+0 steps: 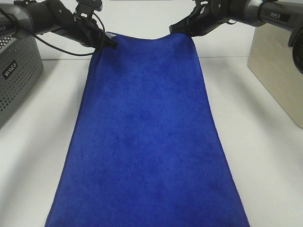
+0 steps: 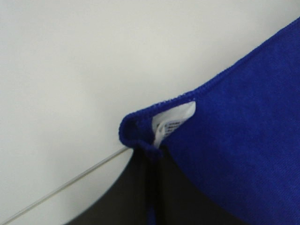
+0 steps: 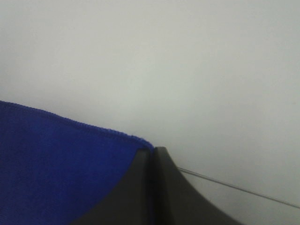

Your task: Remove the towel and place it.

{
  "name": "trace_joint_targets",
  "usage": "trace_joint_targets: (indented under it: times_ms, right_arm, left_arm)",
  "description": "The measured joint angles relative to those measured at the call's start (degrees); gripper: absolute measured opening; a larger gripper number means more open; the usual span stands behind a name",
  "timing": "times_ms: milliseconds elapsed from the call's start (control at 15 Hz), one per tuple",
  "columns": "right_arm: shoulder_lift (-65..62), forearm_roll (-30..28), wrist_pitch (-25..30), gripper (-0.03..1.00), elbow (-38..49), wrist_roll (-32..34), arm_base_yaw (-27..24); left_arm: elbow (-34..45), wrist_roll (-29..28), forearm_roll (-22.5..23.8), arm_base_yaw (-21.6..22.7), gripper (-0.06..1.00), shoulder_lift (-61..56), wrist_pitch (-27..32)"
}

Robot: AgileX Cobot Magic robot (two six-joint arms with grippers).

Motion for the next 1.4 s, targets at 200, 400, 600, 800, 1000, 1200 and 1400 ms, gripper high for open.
trace_joint_targets:
  times_ms: [200, 400, 600, 800, 1000, 1200, 1400]
  right_arm:
    - [2.2, 0.0, -1.5, 0.02, -0.1, 0.0, 0.0]
    - [3.5, 0.1, -2.2, 0.02, -0.1, 0.0, 0.0]
    - [4.6, 0.1, -3.5, 0.02, -0.1, 0.0, 0.0]
    - [4.9, 0.1, -5.3, 0.02, -0.1, 0.0, 0.0]
    - [6.2, 0.1, -5.8, 0.02, -0.1, 0.0, 0.0]
    - [6.6, 0.1, -6.0, 0.02, -0.1, 0.0, 0.0]
    - [6.6, 0.1, -6.1, 0.03, -0.1, 0.0, 0.0]
  left_arm:
    - [-0.1, 1.7, 0.0, 0.0, 0.01, 0.6, -2.3]
    - [-0.1, 2.3, 0.0, 0.0, 0.01, 2.4, -3.1]
    - [-0.1, 2.4, 0.2, 0.0, 0.01, 4.1, -5.0]
    - [-0.1, 2.5, 0.2, 0.0, 0.01, 4.7, -7.0]
    - [-0.1, 2.9, 0.4, 0.0, 0.01, 5.0, -8.2]
    - [-0.1, 3.6, 0.5, 0.0, 0.01, 5.9, -8.4]
    - [-0.1, 3.7, 0.6, 0.0, 0.05, 6.5, -9.3]
